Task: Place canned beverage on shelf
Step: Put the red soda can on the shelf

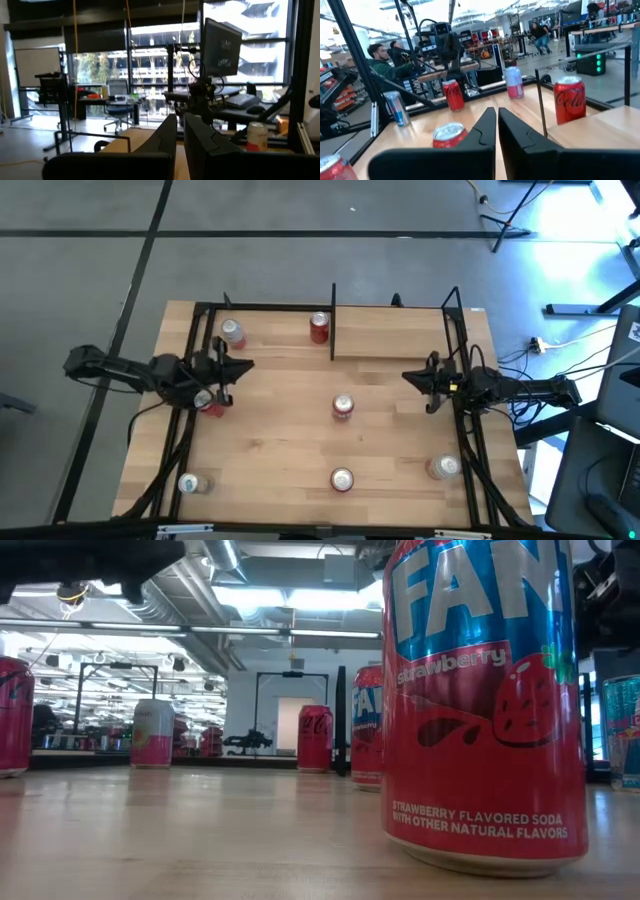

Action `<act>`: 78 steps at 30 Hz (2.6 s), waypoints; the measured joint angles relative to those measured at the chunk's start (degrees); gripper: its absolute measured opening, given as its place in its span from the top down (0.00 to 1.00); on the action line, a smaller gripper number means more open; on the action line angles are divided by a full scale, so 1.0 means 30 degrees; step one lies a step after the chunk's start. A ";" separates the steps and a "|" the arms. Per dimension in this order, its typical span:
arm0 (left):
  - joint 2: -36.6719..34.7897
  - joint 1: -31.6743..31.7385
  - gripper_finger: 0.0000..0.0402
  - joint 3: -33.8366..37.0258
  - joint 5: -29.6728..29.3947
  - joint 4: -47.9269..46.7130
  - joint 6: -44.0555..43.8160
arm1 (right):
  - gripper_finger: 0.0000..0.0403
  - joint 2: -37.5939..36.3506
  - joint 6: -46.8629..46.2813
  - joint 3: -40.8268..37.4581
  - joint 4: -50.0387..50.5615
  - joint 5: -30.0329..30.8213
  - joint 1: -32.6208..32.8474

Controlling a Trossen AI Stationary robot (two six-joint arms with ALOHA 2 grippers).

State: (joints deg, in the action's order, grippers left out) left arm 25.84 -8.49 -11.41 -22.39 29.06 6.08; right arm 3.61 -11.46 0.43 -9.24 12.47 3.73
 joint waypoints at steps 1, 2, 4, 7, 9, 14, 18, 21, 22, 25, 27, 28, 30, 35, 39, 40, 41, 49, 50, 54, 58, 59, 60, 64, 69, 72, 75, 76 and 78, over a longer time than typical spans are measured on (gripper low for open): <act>0.0885 0.0000 0.97 -0.0434 0.0215 0.0131 -0.0046 | 0.98 -0.0003 0.0007 0.0000 -0.0132 0.0000 0.0000; 0.1802 0.0000 0.97 -0.0903 0.0494 0.0193 -0.0128 | 0.98 -0.0003 0.0023 0.0000 -0.0207 0.0000 0.0000; 0.3676 0.0000 0.97 -0.1913 0.1103 0.0565 -0.0148 | 0.98 -0.0003 0.0257 0.0000 -0.0228 -0.0002 0.0000; 0.6329 0.0000 0.97 -0.3383 0.1812 0.1137 0.0141 | 0.98 -0.0003 0.0571 0.0000 -0.0230 -0.0007 0.0000; 0.8007 0.0000 0.97 -0.4407 0.1990 0.1354 0.0505 | 0.98 -0.0003 0.0815 0.0000 -0.0268 -0.0007 0.0000; 1.1039 0.0000 0.97 -0.6724 0.1972 0.1329 0.0995 | 0.98 -0.0003 0.1217 0.0000 -0.0490 -0.0007 0.0000; 1.2765 -0.0015 0.96 -0.8203 0.1647 0.1367 0.1133 | 0.98 0.0003 0.2020 0.0000 -0.0271 -0.0056 0.0000; 1.4241 -0.0051 0.92 -0.9489 0.1738 0.0958 0.1085 | 0.98 0.0004 0.2474 0.0000 0.0147 -0.0883 0.0000; 1.4718 -0.0058 0.89 -1.0015 0.1735 0.0475 0.1087 | 0.98 0.0004 0.2495 0.0000 0.0164 -0.1309 0.0000; 1.6164 0.0114 0.79 -1.1868 0.1568 -0.1894 0.0848 | 0.98 0.0004 0.2499 0.0000 0.0156 -0.2452 0.0000; 1.7184 0.0302 0.70 -1.3162 0.1507 -0.3316 0.0062 | 0.98 0.0004 0.2491 0.0000 0.0142 -0.2839 0.0000; 1.7637 0.0391 0.65 -1.3831 0.1527 -0.4215 -0.0375 | 0.98 0.0004 0.2477 0.0000 0.0142 -0.2965 0.0000; 1.8556 0.0601 0.56 -1.5305 0.2120 -0.6417 -0.1172 | 0.98 0.0004 0.2474 0.0000 0.0120 -0.3141 0.0000; 2.0970 0.0920 0.35 -2.0051 0.3308 -1.2948 -0.2497 | 0.98 0.0004 0.2462 0.0000 0.0105 -0.3177 0.0000; 2.2953 0.0956 0.24 -2.3701 0.3328 -1.6921 -0.2492 | 0.98 0.0004 0.2227 0.0000 0.0175 -0.3229 0.0000; 2.3357 0.0949 0.23 -2.4268 0.3306 -1.7541 -0.2420 | 0.98 0.0004 0.2023 0.0000 0.0190 -0.3258 0.0000; 2.3701 0.0903 0.21 -2.4662 0.3295 -1.7768 -0.2295 | 0.98 0.0004 0.1911 0.0000 0.0249 -0.3362 0.0000; 2.4897 0.0896 0.20 -2.4843 0.3100 -1.7404 -0.1831 | 0.98 0.0004 0.1770 0.0000 0.0615 -0.3526 0.0000; 2.5178 0.0896 0.20 -2.4825 0.3192 -1.7465 -0.1924 | 0.98 0.0004 0.1766 0.0000 0.0615 -0.3526 0.0000; 2.6038 0.0922 0.20 -2.4811 0.3292 -1.7428 -0.2479 | 0.98 0.0004 0.1763 0.0000 0.0628 -0.3526 0.0000; 2.6556 0.1232 0.20 -2.4811 0.3279 -1.7589 -0.3035 | 0.98 0.0004 0.1390 0.0000 0.0668 -0.3526 0.0000; 2.6588 0.1328 0.20 -2.4811 0.3471 -1.7588 -0.3272 | 0.98 0.0004 0.1377 0.0000 0.0688 -0.3526 0.0000; 2.6588 0.1394 0.20 -2.4811 0.3700 -1.7617 -0.3477 | 0.98 0.0004 0.1371 0.0000 0.0715 -0.3526 0.0000; 2.6545 0.1505 0.20 -2.4811 0.4169 -1.7541 -0.3968 | 0.98 0.0004 0.1391 0.0000 0.0747 -0.3526 0.0000; 2.6552 0.1487 0.20 -2.4801 0.4094 -1.7454 -0.3991 | 0.98 0.0004 0.1398 0.0000 0.0767 -0.3518 0.0000; 2.6743 0.1494 0.20 -2.4629 0.4173 -1.7355 -0.4019 | 0.98 0.0002 0.1398 0.0000 0.1256 -0.3519 0.0000; 2.7152 0.1480 0.20 -2.4600 0.4580 -1.7414 -0.4049 | 0.98 -0.0003 0.1400 0.0000 0.1353 -0.3518 0.0000; 2.7281 0.1455 0.20 -2.4601 0.4844 -1.7323 -0.4038 | 0.98 -0.0003 0.1406 0.0000 0.1343 -0.3504 0.0000; 2.7592 0.1454 0.20 -2.4604 0.4943 -1.7281 -0.4029 | 0.98 0.0004 0.1406 0.0000 0.1295 -0.3497 0.0000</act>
State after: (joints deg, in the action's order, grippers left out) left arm 108.61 -4.13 -85.22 -7.56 -22.78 -6.00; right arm 3.62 -7.25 0.43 -5.36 1.98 3.73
